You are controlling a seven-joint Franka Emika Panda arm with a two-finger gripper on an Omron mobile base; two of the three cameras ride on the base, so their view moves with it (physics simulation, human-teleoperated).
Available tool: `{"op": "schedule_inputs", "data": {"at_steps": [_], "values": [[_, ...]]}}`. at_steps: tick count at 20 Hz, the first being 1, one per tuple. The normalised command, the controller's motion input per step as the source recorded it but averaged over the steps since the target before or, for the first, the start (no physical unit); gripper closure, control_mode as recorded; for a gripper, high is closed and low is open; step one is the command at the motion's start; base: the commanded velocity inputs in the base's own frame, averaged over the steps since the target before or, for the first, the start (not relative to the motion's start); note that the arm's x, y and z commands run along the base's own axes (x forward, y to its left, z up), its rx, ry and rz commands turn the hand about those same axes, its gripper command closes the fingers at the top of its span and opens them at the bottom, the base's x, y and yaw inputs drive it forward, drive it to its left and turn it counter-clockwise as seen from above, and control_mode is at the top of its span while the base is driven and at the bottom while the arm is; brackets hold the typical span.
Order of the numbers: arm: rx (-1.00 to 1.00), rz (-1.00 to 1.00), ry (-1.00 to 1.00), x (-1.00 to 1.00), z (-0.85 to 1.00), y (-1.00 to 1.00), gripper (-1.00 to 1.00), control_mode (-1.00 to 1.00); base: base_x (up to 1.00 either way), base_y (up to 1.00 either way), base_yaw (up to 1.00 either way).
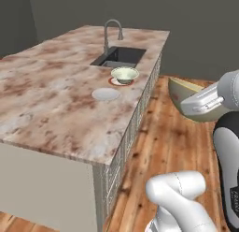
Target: Move the bowls from the cabinet to the plates on the dining table.
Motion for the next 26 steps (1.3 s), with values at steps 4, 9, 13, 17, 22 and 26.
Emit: {"op": "schedule_inputs", "data": {"at_steps": [4, 9, 13, 17, 22, 26], "values": [[0.0, 0.0, 0.0, 0.0, 0.0, 0.0, 1.0, 1.0, 0.19, -0.54, 0.53], [0.0, 0.0, 0.0, 0.0, 0.0, 0.0, 1.0, 1.0, 0.28, -0.48, 0.6], [0.0, 0.0, 0.0, 0.0, 0.0, 0.0, 1.0, 1.0, 0.28, -0.79, 0.47], [0.0, 0.0, 0.0, 0.0, 0.0, 0.0, 1.0, 1.0, 0.07, -0.82, 0.39], [0.0, 0.0, 0.0, 0.0, 0.0, 0.0, 1.0, 1.0, 0.03, -0.77, 0.41], [0.0, 0.0, 0.0, 0.0, 0.0, 0.0, 1.0, 1.0, 0.16, -0.65, 0.41]]}}
